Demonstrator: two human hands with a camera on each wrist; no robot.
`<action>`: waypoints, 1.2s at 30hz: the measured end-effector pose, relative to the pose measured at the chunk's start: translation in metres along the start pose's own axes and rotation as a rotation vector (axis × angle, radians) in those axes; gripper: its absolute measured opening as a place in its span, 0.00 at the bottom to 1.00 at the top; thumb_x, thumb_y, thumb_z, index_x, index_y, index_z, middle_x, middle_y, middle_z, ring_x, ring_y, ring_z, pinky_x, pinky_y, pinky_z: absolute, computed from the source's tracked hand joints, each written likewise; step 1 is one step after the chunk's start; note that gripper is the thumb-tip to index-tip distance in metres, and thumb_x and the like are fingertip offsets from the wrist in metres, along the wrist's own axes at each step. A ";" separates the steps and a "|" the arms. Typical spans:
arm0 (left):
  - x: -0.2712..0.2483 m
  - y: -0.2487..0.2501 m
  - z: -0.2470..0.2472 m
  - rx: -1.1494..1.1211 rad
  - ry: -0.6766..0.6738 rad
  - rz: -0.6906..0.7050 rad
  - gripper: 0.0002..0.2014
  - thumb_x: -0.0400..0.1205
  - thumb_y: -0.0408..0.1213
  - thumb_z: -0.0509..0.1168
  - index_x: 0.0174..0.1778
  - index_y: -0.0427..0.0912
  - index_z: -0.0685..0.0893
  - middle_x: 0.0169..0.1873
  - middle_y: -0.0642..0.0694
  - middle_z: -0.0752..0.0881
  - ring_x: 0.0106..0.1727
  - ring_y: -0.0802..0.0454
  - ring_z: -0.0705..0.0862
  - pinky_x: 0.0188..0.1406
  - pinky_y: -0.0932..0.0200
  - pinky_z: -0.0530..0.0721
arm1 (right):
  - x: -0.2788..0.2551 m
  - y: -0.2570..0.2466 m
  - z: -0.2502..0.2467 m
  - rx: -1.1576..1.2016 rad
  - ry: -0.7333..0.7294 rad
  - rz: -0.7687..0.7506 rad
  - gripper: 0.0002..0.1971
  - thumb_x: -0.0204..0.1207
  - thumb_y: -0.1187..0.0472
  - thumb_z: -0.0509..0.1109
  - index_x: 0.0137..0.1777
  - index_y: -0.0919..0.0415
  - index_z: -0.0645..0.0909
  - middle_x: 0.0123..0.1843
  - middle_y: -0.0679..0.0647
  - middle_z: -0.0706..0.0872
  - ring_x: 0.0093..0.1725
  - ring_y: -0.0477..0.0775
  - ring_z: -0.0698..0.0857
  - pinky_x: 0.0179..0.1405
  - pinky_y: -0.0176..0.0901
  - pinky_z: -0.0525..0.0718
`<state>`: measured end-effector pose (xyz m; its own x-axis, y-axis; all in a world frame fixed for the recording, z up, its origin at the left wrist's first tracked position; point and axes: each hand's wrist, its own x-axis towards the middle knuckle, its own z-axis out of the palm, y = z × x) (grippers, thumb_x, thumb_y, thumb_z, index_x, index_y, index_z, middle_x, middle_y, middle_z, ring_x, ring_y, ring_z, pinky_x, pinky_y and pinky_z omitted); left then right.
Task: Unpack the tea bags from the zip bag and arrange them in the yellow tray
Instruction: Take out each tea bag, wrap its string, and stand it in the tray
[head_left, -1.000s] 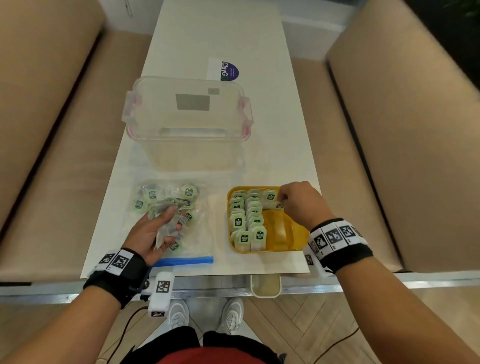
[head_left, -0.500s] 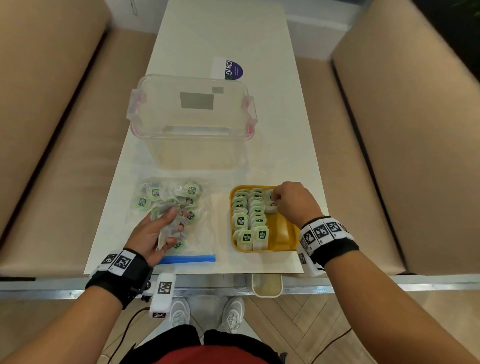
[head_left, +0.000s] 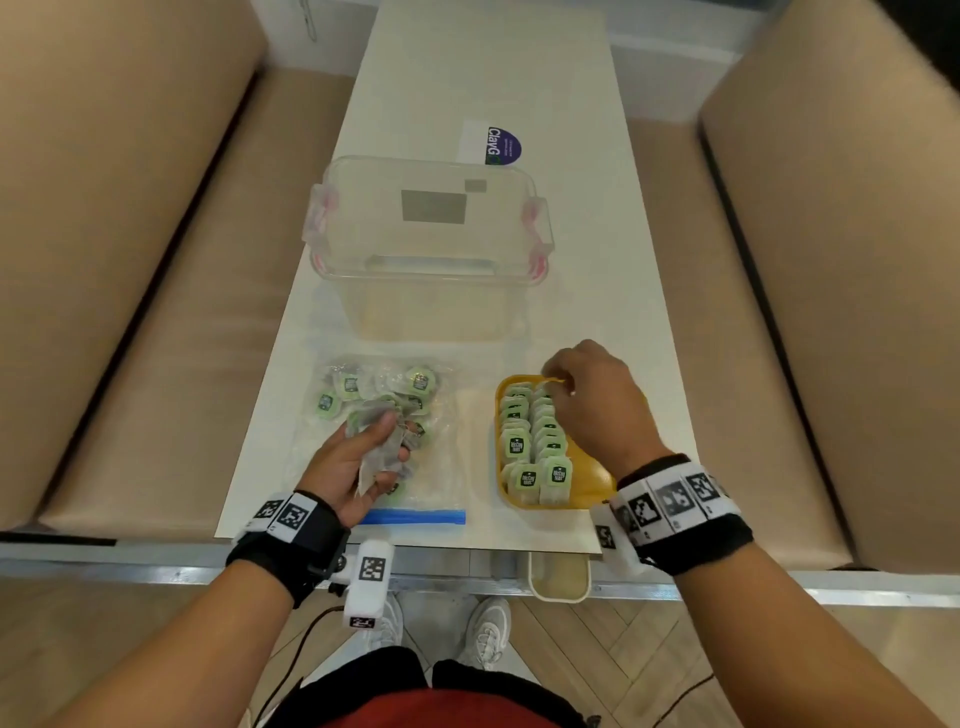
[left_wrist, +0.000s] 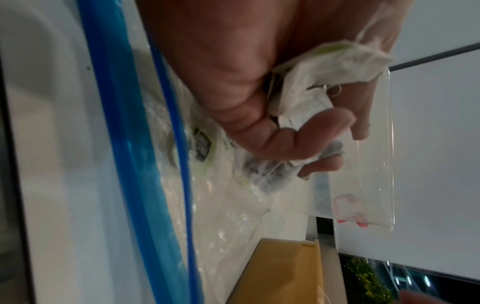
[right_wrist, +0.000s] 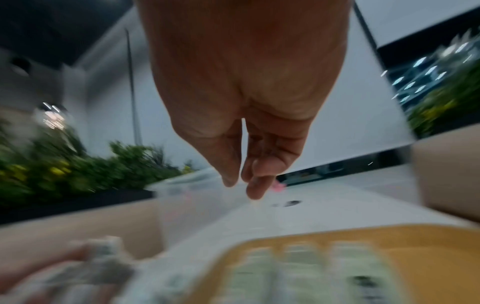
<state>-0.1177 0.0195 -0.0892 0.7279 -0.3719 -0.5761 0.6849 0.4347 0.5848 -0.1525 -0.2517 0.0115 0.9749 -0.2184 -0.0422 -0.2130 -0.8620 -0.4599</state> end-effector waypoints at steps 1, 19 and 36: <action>-0.001 0.001 0.001 -0.016 -0.018 -0.006 0.22 0.71 0.44 0.82 0.58 0.44 0.85 0.42 0.39 0.85 0.32 0.52 0.84 0.13 0.67 0.72 | -0.003 -0.017 0.003 0.061 -0.036 -0.021 0.08 0.78 0.64 0.68 0.55 0.56 0.86 0.52 0.53 0.84 0.50 0.52 0.82 0.50 0.47 0.82; -0.002 0.015 0.003 -0.313 -0.231 -0.083 0.37 0.63 0.42 0.88 0.69 0.42 0.86 0.49 0.42 0.86 0.35 0.56 0.82 0.17 0.70 0.76 | -0.004 -0.095 0.081 0.787 -0.315 0.290 0.14 0.71 0.74 0.72 0.54 0.60 0.82 0.50 0.68 0.87 0.40 0.59 0.89 0.33 0.47 0.88; 0.011 0.005 0.004 -0.297 -0.056 -0.064 0.33 0.67 0.45 0.85 0.67 0.40 0.84 0.50 0.44 0.87 0.36 0.56 0.84 0.18 0.69 0.78 | -0.001 -0.079 0.050 1.231 -0.152 0.394 0.19 0.74 0.80 0.62 0.61 0.63 0.76 0.41 0.64 0.82 0.42 0.68 0.92 0.41 0.55 0.91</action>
<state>-0.1063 0.0142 -0.0905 0.6899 -0.4471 -0.5693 0.6958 0.6264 0.3513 -0.1337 -0.1610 0.0038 0.8756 -0.2354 -0.4219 -0.3653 0.2489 -0.8970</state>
